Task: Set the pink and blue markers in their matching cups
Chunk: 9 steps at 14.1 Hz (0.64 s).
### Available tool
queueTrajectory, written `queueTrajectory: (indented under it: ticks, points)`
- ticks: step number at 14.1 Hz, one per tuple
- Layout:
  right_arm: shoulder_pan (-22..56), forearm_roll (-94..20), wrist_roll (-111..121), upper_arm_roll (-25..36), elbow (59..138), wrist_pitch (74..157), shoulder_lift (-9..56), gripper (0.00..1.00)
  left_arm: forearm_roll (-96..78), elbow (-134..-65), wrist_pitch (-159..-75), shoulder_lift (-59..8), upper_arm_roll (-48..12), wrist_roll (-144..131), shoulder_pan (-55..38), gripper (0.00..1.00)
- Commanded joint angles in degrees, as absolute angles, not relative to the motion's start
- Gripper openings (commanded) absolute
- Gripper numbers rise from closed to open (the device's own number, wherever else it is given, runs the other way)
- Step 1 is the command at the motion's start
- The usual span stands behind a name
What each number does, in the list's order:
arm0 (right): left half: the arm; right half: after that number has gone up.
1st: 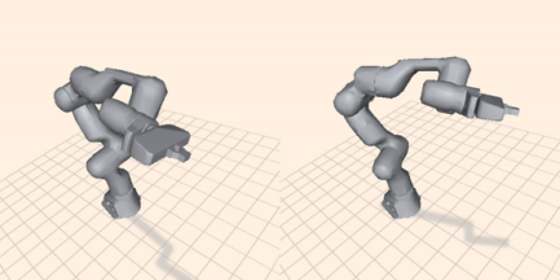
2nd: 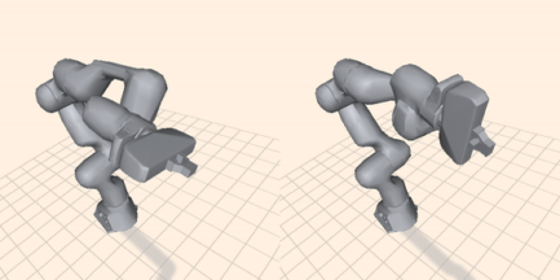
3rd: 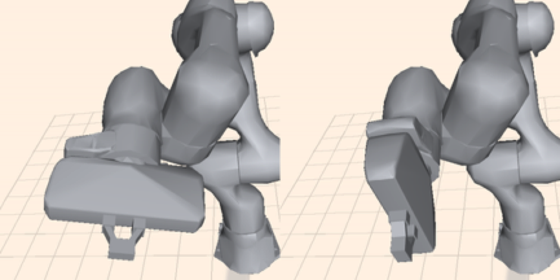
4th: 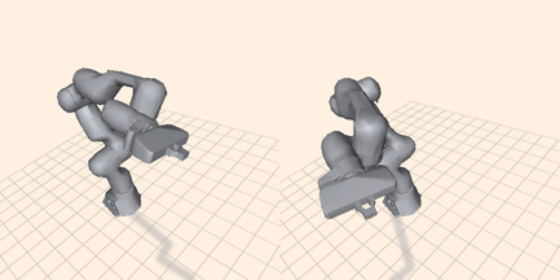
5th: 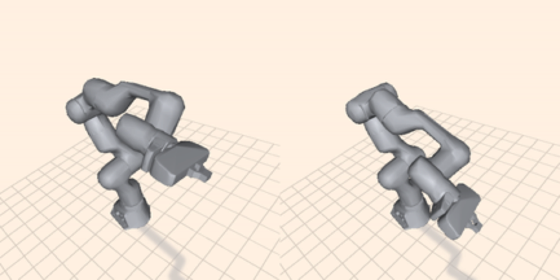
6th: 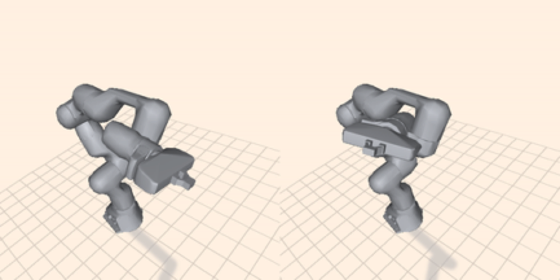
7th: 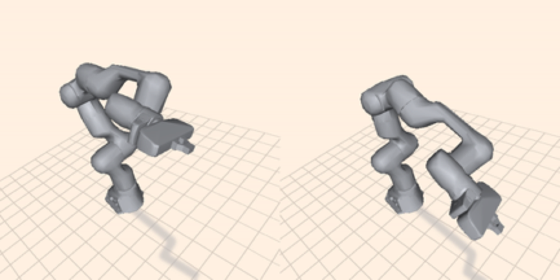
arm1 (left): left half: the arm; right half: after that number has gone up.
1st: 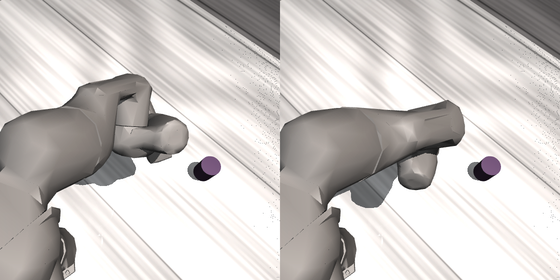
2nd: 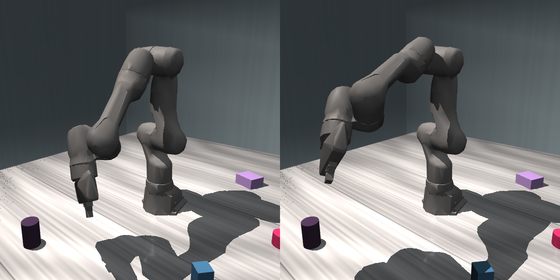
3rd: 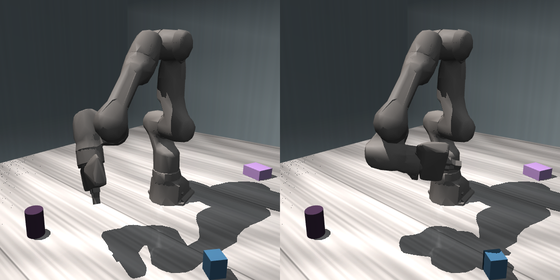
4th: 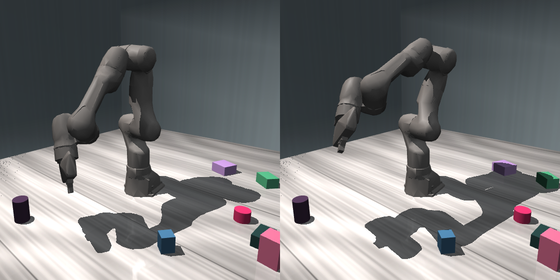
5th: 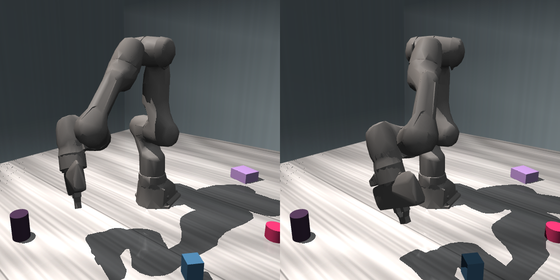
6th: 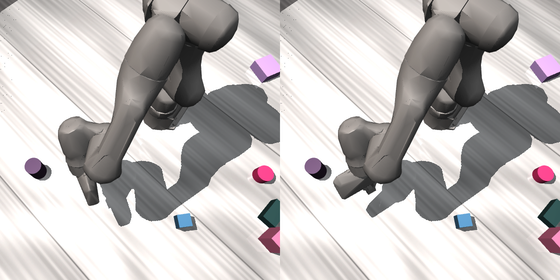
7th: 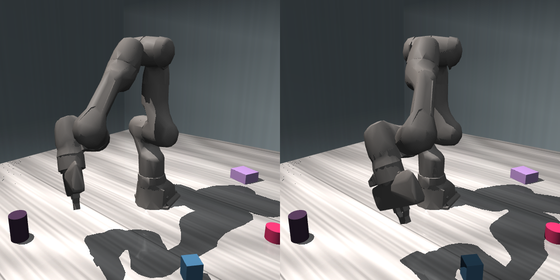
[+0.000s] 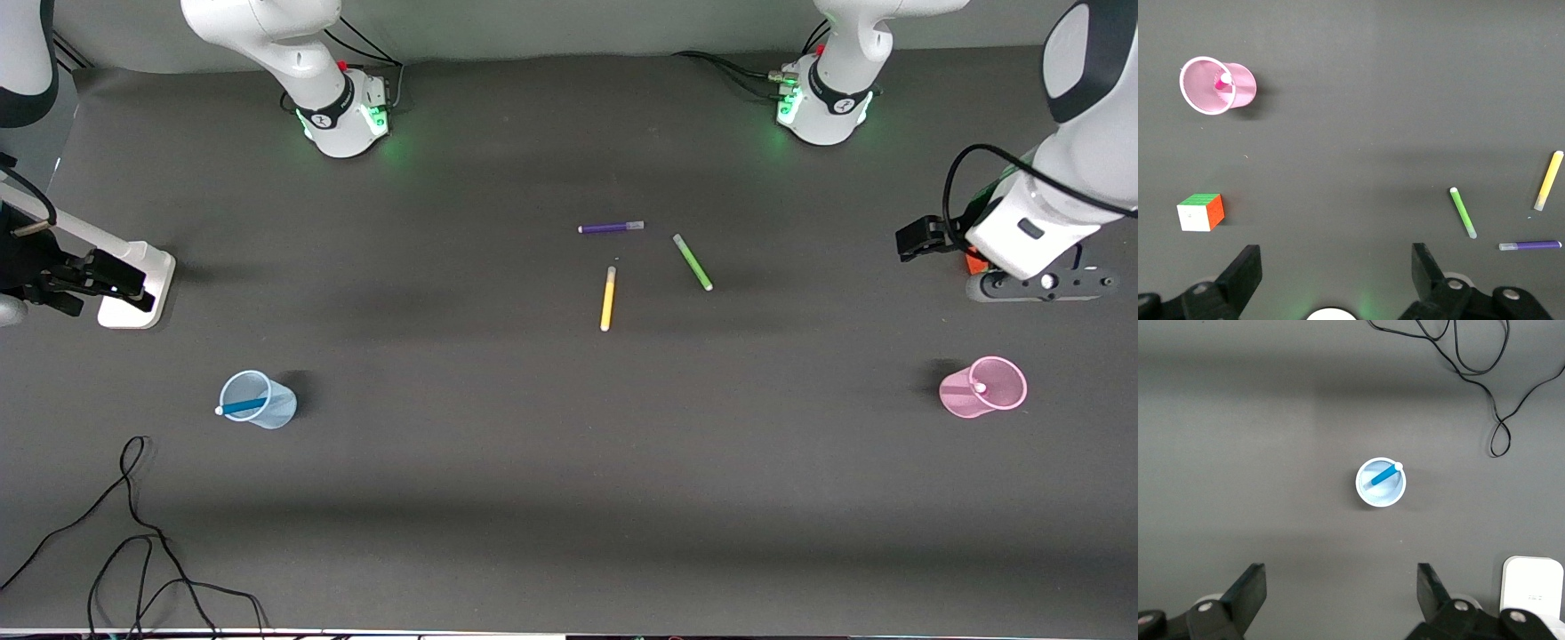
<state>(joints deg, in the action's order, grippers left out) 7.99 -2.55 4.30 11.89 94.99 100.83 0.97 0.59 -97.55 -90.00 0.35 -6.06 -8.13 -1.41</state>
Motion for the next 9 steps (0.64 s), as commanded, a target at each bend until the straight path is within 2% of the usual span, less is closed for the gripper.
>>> queueTrajectory:
  ticks: [1, 3, 5, 9]
  points:
    - [8.2, -2.5, 5.6, 12.0, 94.7, 99.7, 0.2, 1.0, 1.1, -101.9, -94.6, 4.7, -6.0, -8.1, -1.5, 1.0]
    - [8.1, -2.5, 5.5, 12.0, 94.7, 99.7, 0.2, 1.0, 1.1, -103.8, -96.7, 5.5, -6.0, -6.9, -0.2, 1.0]
    - [8.2, -2.5, 5.5, 12.0, 94.7, 99.7, 0.2, 1.0, 1.0, -102.7, -96.1, 3.0, -5.9, -6.9, -0.5, 1.0]
    - [8.2, -2.5, 5.6, 12.0, 94.7, 99.7, 0.2, 1.0, 1.0, -102.0, -95.3, 2.5, -5.9, -6.9, -0.6, 1.0]
